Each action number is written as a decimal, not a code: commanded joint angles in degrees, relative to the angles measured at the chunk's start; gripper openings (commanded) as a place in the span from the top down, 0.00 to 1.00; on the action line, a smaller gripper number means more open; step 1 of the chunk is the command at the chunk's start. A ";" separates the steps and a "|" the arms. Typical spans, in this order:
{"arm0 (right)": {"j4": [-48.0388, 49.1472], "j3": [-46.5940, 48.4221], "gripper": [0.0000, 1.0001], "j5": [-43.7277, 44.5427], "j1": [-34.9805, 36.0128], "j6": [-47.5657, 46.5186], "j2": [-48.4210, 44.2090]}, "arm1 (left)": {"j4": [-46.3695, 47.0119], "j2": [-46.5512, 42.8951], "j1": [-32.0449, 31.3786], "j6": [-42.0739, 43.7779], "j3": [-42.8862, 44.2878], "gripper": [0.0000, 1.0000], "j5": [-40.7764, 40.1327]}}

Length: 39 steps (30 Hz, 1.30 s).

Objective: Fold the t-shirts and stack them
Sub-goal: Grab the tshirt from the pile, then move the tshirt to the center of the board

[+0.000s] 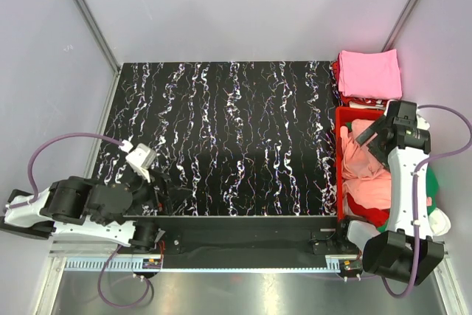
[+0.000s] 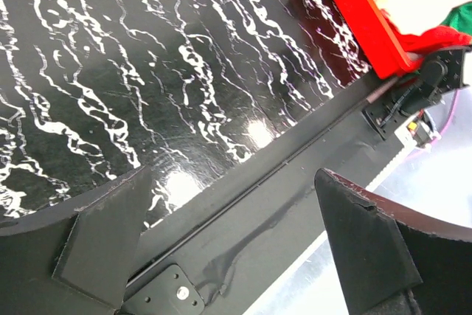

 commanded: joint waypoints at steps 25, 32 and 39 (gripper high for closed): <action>2.02 -1.05 1.00 -6.34 0.45 2.09 -0.38 | 0.63 -8.95 -0.25 -1.43 -4.54 0.01 -6.74; -4.56 54.35 1.00 -22.12 32.95 4.74 21.98 | -0.95 -7.90 -0.25 -3.28 -4.27 0.01 -8.24; 1.17 93.91 1.00 -39.94 38.60 13.53 45.54 | -2.26 -7.63 -0.25 -4.95 -4.10 0.01 -9.20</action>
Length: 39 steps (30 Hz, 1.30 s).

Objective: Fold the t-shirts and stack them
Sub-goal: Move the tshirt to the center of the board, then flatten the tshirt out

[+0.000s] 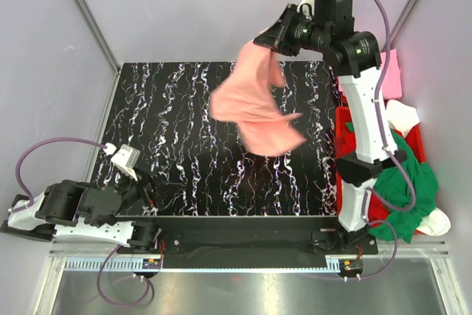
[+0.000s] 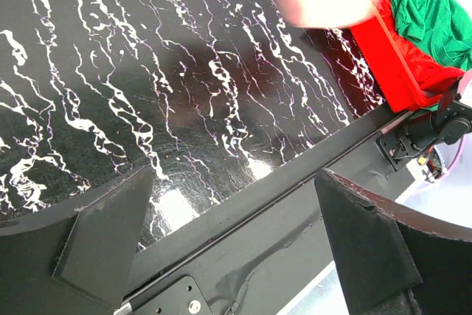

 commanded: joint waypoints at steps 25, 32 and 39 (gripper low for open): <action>6.45 -51.10 0.00 33.73 23.87 -1.43 -8.26 | -17.71 -2.12 -1.08 -19.36 4.61 0.01 -13.41; 3.28 -15.43 0.04 30.32 33.56 -7.06 25.44 | -20.42 -7.60 -2.75 -23.40 4.42 0.04 -15.17; 8.44 -6.28 0.09 33.11 33.65 -9.08 37.09 | -20.78 -1.18 -2.75 -24.02 4.60 0.04 -15.08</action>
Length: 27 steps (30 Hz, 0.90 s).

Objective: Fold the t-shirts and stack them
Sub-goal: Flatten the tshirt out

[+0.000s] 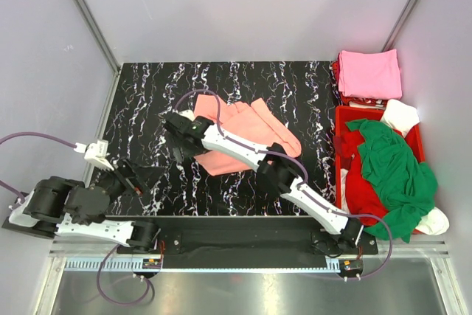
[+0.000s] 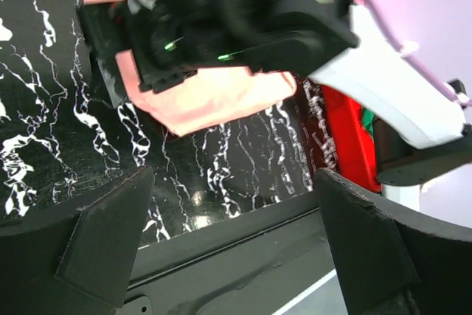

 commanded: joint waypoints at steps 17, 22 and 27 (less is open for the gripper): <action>3.37 -3.26 0.61 6.50 -1.28 -2.75 -1.51 | -8.97 1.09 -0.37 -0.82 0.25 0.04 -2.51; 2.40 -3.86 1.00 8.42 -1.28 -1.70 -1.94 | -8.80 1.18 -0.37 -0.82 0.16 0.04 -2.43; 1.53 -12.11 1.00 13.86 -1.27 -1.61 -13.85 | -9.24 2.14 -0.37 -1.00 0.42 0.04 -2.34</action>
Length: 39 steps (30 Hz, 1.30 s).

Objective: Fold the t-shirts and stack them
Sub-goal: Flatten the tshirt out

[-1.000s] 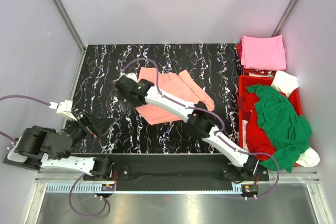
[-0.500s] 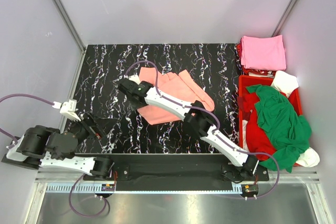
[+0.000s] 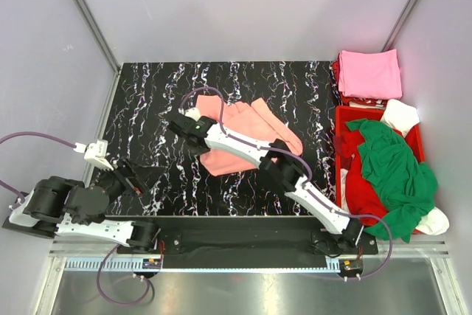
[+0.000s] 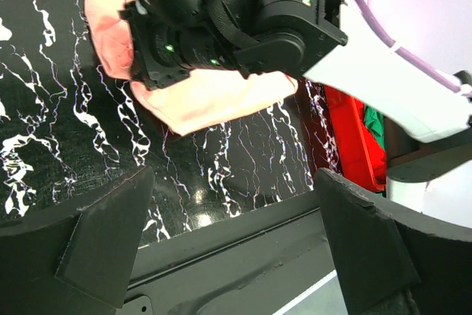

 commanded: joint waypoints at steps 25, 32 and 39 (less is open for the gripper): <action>-12.40 -77.16 1.00 13.89 -7.72 22.02 -92.39 | 32.01 46.97 47.61 44.35 0.36 0.03 41.32; -8.26 -86.75 1.00 7.35 -7.72 26.68 -97.93 | 46.96 59.40 49.22 40.41 -4.29 0.07 58.75; -8.44 -87.90 1.00 7.87 -7.63 26.51 -98.82 | 52.06 64.59 48.78 36.97 -8.86 0.12 61.49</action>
